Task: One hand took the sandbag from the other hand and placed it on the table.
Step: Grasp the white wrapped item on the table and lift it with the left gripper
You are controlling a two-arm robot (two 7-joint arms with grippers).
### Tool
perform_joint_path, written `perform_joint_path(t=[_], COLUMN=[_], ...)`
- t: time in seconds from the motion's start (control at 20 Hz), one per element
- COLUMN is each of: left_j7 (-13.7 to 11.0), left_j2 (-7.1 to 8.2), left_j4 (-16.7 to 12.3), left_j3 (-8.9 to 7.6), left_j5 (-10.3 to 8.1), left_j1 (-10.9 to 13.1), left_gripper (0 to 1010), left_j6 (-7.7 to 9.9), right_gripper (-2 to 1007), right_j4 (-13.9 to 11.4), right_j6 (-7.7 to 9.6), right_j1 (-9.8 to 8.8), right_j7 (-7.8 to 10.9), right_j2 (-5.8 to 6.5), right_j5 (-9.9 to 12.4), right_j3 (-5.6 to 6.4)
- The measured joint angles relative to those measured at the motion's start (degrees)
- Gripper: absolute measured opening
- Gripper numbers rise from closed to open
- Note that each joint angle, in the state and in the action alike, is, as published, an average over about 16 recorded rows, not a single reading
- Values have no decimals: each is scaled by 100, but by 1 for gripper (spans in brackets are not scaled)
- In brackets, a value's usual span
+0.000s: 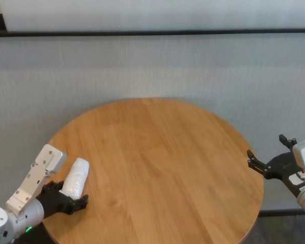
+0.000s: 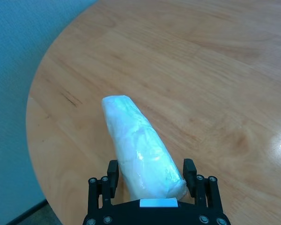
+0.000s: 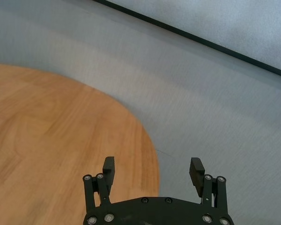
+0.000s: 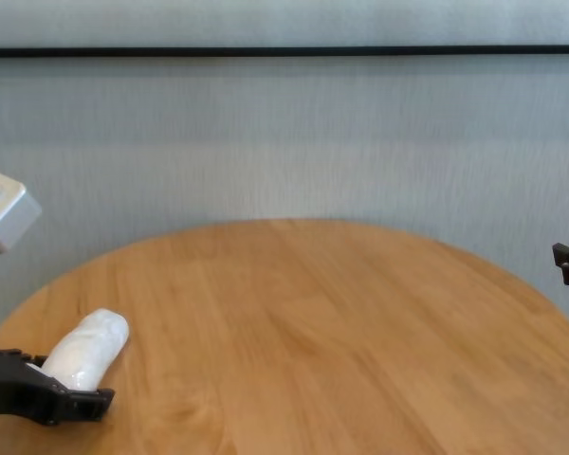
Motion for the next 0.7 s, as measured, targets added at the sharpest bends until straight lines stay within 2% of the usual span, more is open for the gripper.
perform_joint_path(t=[0.45, 0.7], left_j7=[3, 3], left_j2=[4, 5], left_j4=[-7, -9], left_j3=[2, 3], left_j5=[-4, -6], left_j1=[3, 4], left_gripper=[693, 620], left_j6=[10, 12], right_gripper=[1007, 1007], right_j4=[0, 0], right_j6=[0, 0], right_j1=[0, 0], right_j7=[0, 0], right_j2=[0, 0], right_j5=[0, 0], right_j3=[0, 0])
